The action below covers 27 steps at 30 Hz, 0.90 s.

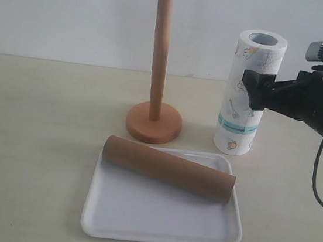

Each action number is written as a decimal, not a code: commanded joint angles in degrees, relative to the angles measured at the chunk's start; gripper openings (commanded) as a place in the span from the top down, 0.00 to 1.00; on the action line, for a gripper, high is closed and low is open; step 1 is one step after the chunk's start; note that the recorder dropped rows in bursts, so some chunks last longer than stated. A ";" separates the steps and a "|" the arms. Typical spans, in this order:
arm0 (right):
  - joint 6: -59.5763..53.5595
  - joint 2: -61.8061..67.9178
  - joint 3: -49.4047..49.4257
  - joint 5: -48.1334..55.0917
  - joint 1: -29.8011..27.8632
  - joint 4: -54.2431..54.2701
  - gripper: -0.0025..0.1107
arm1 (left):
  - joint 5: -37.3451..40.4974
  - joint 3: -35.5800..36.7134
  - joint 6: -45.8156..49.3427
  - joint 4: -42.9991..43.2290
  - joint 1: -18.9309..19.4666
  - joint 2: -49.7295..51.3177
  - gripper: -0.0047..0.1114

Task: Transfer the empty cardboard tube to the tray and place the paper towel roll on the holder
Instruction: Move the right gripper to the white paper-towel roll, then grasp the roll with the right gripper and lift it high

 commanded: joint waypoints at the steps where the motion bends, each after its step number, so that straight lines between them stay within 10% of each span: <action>1: 0.71 0.18 -0.35 -0.69 0.07 -0.36 0.06 | -0.14 0.22 0.16 -0.44 -0.37 -0.19 0.92; 27: 0.33 19.54 -11.96 -7.20 0.07 -1.01 0.06 | -0.14 0.22 0.16 -0.44 -0.37 -0.19 0.92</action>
